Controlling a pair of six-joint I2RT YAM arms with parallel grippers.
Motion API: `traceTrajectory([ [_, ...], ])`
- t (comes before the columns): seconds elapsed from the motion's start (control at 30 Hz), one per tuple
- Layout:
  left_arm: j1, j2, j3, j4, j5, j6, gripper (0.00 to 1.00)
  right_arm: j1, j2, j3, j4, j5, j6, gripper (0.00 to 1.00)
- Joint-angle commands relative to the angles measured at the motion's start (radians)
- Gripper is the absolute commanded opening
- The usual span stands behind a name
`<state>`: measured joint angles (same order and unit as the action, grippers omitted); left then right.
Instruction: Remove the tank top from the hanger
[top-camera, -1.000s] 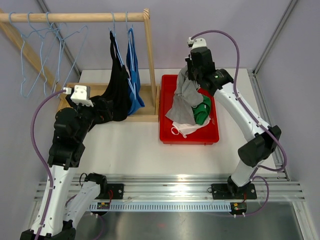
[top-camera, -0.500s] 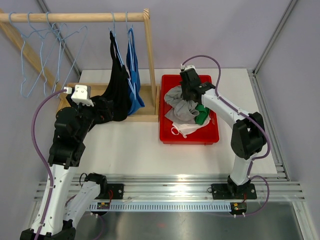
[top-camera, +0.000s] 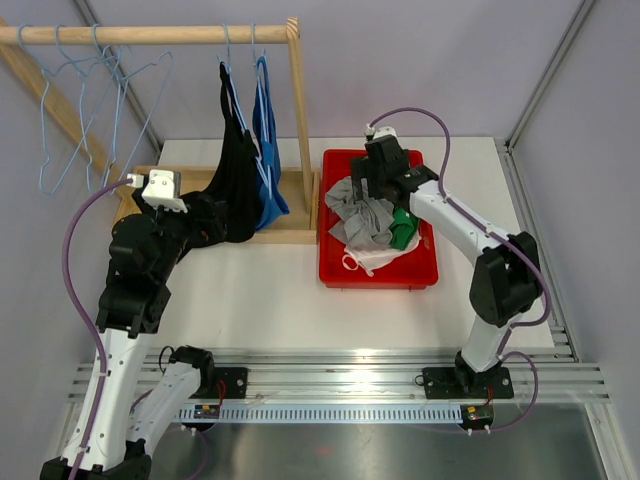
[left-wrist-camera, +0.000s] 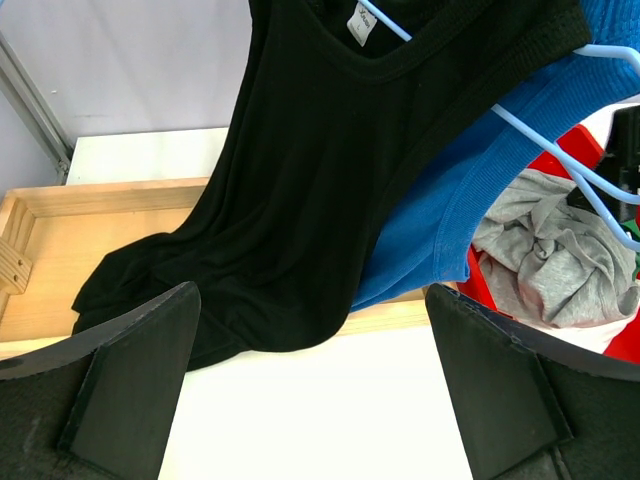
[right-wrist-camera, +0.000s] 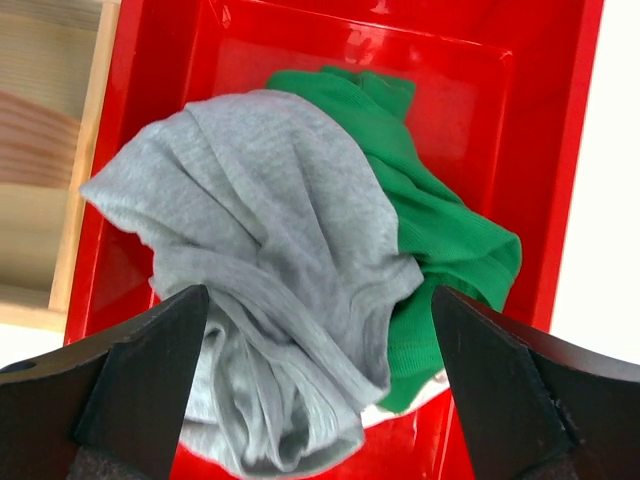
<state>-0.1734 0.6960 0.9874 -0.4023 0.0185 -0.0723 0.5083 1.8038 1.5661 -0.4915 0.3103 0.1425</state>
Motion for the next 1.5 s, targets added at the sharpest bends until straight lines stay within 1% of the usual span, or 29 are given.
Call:
traceTrajectory([
  [0.0, -0.005, 0.000, 0.007, 0.037, -0.014, -0.011, 0.99, -0.005, -0.116, -0.037, 0.033, -0.008, 0.008, 0.99],
  [0.07, -0.005, -0.003, 0.010, 0.040, -0.014, -0.017, 0.99, -0.005, -0.150, -0.092, 0.050, -0.028, 0.015, 0.99],
  [0.17, -0.005, -0.003, 0.014, 0.043, 0.023, -0.029, 0.99, -0.005, -0.221, -0.171, 0.070, -0.062, 0.032, 0.99],
  [0.23, -0.005, -0.003, 0.019, 0.054, 0.076, -0.044, 0.99, -0.005, -0.277, -0.239, 0.102, -0.101, 0.040, 1.00],
  [0.27, -0.005, -0.003, 0.020, 0.060, 0.125, -0.049, 0.99, -0.004, -0.296, -0.261, 0.111, -0.112, 0.048, 1.00],
  [0.33, -0.006, 0.003, 0.030, 0.075, 0.168, -0.069, 0.99, 0.005, -0.343, -0.309, 0.131, -0.137, 0.055, 0.99],
  [0.47, -0.015, 0.022, 0.066, 0.097, 0.271, -0.089, 0.99, 0.041, -0.396, -0.362, 0.134, -0.109, 0.054, 1.00],
  [0.6, -0.047, 0.034, 0.121, 0.117, 0.320, -0.096, 0.99, 0.084, -0.434, -0.415, 0.149, -0.080, 0.060, 0.99],
  [0.7, -0.080, 0.053, 0.155, 0.115, 0.305, -0.100, 0.99, 0.096, -0.446, -0.445, 0.162, -0.079, 0.071, 1.00],
  [0.83, -0.126, 0.108, 0.247, 0.092, 0.273, -0.087, 0.98, 0.101, -0.452, -0.498, 0.192, -0.073, 0.077, 0.99],
  [0.93, -0.173, 0.151, 0.295, 0.074, 0.209, -0.066, 0.99, 0.102, -0.463, -0.529, 0.211, -0.068, 0.086, 1.00],
  [1.17, -0.281, 0.296, 0.473, 0.025, 0.100, -0.005, 0.99, 0.105, -0.503, -0.567, 0.235, -0.071, 0.091, 0.99],
  [1.4, -0.294, 0.437, 0.638, -0.004, 0.035, 0.042, 0.99, 0.104, -0.537, -0.595, 0.241, -0.074, 0.092, 1.00],
  [1.47, -0.294, 0.503, 0.729, -0.041, -0.009, 0.052, 0.99, 0.105, -0.547, -0.601, 0.243, -0.074, 0.095, 1.00],
])
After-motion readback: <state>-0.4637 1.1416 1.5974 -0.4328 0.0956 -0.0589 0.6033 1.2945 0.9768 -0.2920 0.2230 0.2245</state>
